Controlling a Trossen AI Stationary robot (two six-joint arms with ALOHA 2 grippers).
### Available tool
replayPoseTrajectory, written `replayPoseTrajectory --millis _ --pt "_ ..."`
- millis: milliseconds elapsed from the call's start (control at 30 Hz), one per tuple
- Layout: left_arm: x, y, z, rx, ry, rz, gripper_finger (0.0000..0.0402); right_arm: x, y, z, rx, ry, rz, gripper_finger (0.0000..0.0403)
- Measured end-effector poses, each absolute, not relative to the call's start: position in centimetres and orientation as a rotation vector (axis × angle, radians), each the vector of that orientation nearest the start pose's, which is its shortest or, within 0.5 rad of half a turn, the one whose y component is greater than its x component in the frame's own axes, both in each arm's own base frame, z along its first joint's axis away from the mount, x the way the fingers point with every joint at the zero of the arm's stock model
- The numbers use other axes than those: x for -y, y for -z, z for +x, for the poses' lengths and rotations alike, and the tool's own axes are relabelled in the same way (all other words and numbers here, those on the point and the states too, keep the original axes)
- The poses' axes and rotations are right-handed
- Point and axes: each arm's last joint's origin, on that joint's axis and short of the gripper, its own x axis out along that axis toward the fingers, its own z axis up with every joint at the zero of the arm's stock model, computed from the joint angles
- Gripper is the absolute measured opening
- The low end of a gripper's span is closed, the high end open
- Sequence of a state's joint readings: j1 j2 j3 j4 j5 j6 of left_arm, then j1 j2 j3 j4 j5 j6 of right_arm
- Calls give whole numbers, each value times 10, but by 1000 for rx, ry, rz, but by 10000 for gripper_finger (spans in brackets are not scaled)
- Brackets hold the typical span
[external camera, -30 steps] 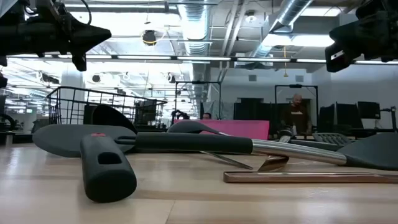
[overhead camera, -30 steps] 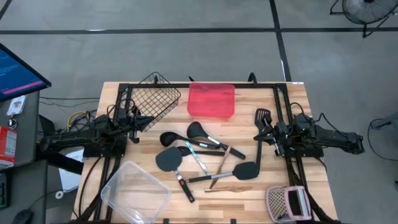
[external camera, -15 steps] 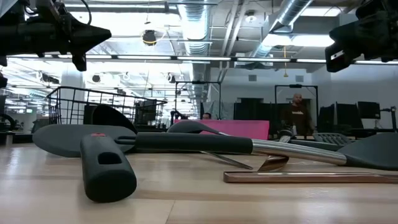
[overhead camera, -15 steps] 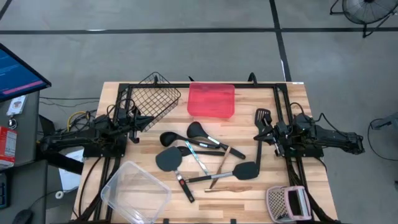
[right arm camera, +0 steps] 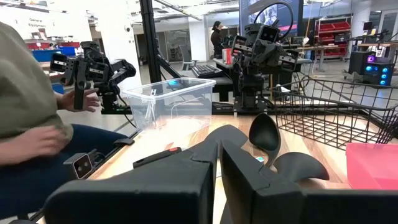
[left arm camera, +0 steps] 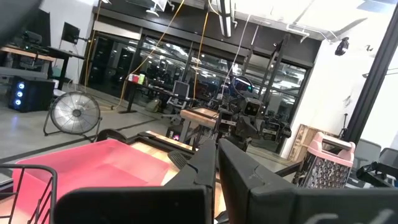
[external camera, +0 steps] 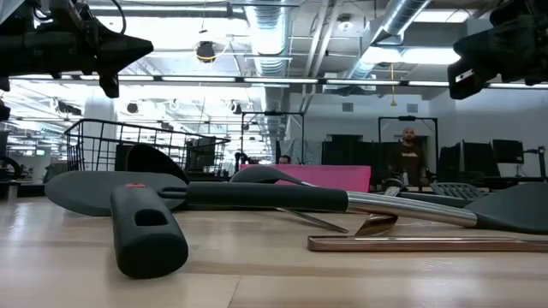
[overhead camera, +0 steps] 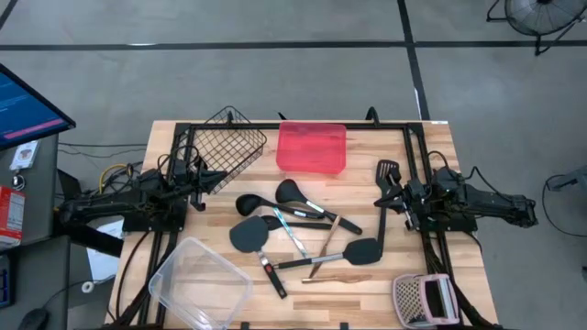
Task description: Pick & Place Kitchen Items
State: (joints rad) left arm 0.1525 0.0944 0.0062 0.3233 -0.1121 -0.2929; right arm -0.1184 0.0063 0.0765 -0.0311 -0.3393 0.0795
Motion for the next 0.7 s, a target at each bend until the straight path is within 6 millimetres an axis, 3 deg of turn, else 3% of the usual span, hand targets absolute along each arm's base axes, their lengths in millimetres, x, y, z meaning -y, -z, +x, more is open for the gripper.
replayPoseTrajectory --millis 700 --pt "-19 -193 98 315 -254 -288 2 1 -186 92 30 -222 70 21"
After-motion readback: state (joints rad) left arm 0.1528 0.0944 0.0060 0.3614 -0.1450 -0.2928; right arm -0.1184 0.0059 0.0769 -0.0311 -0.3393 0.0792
